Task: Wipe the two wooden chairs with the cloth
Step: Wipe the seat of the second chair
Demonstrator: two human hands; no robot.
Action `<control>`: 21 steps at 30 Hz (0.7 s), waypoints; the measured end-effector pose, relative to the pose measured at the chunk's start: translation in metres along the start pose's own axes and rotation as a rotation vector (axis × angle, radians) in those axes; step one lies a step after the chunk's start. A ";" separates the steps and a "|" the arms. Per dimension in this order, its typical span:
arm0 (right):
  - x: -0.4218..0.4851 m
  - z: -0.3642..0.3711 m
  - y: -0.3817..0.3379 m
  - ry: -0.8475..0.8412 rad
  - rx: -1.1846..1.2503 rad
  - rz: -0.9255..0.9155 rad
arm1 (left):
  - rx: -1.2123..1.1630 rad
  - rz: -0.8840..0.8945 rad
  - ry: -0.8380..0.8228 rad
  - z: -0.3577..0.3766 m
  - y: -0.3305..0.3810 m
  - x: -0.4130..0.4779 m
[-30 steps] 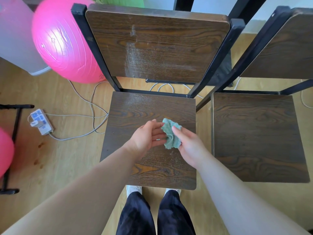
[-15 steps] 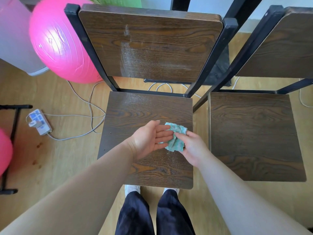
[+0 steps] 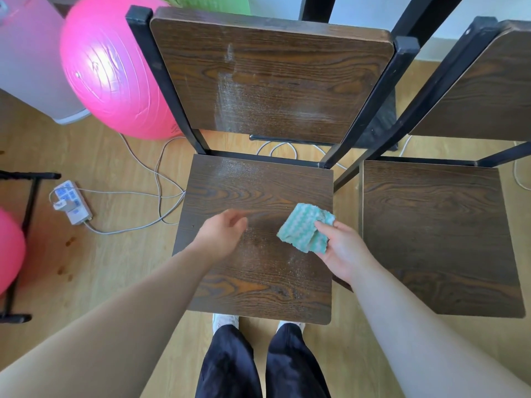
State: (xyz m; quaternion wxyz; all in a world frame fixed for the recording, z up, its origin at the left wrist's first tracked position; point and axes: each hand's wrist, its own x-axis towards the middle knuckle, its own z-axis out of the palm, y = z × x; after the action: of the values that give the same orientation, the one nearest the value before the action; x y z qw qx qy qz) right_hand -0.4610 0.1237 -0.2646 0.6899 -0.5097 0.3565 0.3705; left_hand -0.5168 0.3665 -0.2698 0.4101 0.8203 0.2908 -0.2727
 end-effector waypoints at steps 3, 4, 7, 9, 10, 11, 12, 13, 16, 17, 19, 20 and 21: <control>0.004 -0.006 -0.010 0.027 -0.016 -0.015 | 0.102 -0.019 0.149 -0.017 -0.028 0.013; 0.006 -0.007 -0.014 0.046 -0.042 -0.030 | 0.108 -0.038 0.180 -0.023 -0.037 0.018; 0.010 -0.011 -0.028 0.141 -0.155 -0.136 | 0.118 -0.091 0.204 -0.038 -0.059 0.028; 0.015 -0.012 -0.038 0.251 -0.268 -0.251 | 0.135 -0.096 0.202 -0.045 -0.069 0.032; 0.018 -0.013 -0.043 0.325 -0.350 -0.311 | 0.146 -0.093 0.202 -0.048 -0.073 0.034; 0.023 -0.013 -0.047 0.406 -0.451 -0.364 | 0.159 -0.087 0.204 -0.050 -0.077 0.036; 0.028 -0.014 -0.050 0.492 -0.559 -0.408 | 0.173 -0.084 0.204 -0.051 -0.082 0.038; 0.033 -0.013 -0.052 0.569 -0.654 -0.441 | 0.188 -0.082 0.204 -0.053 -0.086 0.040; 0.052 -0.006 -0.055 0.739 -0.854 -0.508 | 0.227 -0.078 0.193 -0.056 -0.100 0.048; 0.059 -0.001 -0.053 0.754 -0.902 -0.534 | 0.233 -0.081 0.187 -0.056 -0.106 0.051; 0.074 0.012 -0.044 0.743 -0.993 -0.552 | 0.227 -0.075 0.182 -0.055 -0.117 0.057; 0.081 0.020 -0.038 0.741 -1.015 -0.536 | 0.217 -0.069 0.184 -0.054 -0.122 0.059; 0.088 0.027 -0.032 0.743 -1.015 -0.520 | 0.207 -0.061 0.186 -0.054 -0.127 0.060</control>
State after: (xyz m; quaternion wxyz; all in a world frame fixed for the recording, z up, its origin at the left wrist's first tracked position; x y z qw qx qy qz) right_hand -0.3885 0.1564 -0.3211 0.2633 -0.9328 0.2177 0.1143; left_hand -0.5530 0.4895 -0.3484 0.2859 0.8707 0.3230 -0.2363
